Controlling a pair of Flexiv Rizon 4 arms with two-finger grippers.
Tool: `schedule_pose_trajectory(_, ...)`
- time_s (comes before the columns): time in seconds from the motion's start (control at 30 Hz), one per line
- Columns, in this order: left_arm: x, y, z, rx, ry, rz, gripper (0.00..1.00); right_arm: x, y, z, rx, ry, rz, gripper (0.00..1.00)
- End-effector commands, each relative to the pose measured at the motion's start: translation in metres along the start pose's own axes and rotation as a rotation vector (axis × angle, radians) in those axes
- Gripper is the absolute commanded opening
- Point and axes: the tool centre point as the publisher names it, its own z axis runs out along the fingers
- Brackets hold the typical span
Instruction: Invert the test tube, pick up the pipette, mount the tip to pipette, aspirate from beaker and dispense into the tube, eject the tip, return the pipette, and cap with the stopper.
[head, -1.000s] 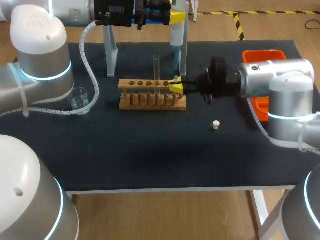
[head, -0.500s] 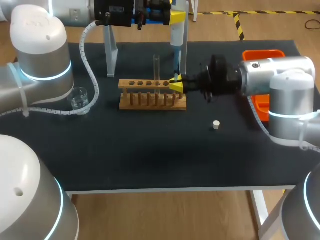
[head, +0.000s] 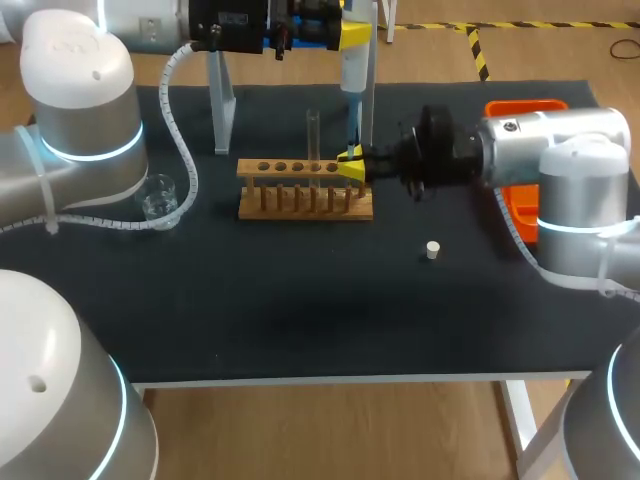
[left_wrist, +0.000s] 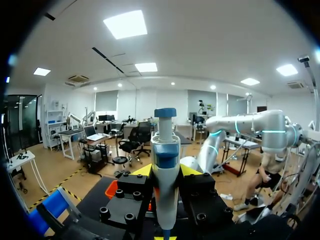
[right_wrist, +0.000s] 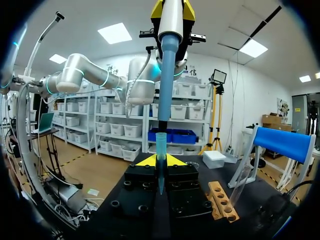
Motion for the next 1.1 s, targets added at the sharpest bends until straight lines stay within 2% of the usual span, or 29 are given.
schedule_pose_trajectory(0.03,-0.0007,-0.0002,0.0,0.001,0.001,0.0,0.0,0.0008,0.0029,-0.0005,0.006,0.0,-0.001,0.0)
schedule_pose_trajectory(1.1,-0.0007,-0.0002,0.0,0.001,0.001,0.0,0.0,-0.0026,0.0025,-0.0025,0.013,-0.008,0.006,0.0)
